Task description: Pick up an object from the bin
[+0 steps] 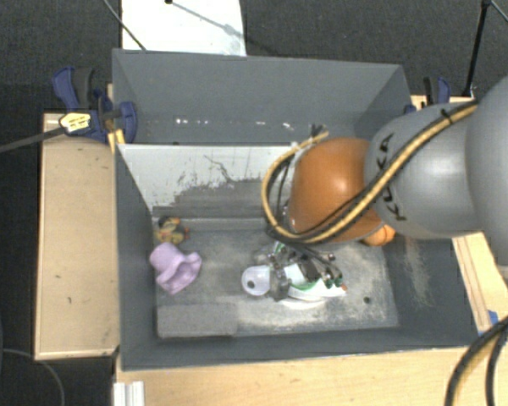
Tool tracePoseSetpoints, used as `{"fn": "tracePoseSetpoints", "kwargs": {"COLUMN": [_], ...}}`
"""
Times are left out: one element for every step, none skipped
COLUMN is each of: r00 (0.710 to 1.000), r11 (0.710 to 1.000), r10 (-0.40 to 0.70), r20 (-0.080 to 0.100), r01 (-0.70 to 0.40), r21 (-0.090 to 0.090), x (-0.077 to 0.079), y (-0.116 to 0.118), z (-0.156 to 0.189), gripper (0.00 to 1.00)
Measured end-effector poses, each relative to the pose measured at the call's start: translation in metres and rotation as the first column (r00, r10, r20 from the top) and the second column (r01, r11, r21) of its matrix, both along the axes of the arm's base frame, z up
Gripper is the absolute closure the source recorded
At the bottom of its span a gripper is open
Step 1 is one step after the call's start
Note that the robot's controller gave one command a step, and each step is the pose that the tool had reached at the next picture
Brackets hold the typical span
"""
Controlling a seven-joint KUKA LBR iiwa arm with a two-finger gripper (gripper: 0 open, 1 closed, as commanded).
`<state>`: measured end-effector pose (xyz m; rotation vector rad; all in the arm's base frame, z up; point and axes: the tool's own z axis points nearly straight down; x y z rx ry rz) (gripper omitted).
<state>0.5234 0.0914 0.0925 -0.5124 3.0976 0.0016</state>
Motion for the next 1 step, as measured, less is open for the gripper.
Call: {"fn": "tracePoseSetpoints", "kwargs": {"r00": [1.000], "r11": [1.000], "r10": [0.001], "r20": [-0.005], "r01": [-0.001], "r21": [-0.001], "x": [-0.0010], "y": [0.0000], "z": [0.0116], "gripper": [1.00]}}
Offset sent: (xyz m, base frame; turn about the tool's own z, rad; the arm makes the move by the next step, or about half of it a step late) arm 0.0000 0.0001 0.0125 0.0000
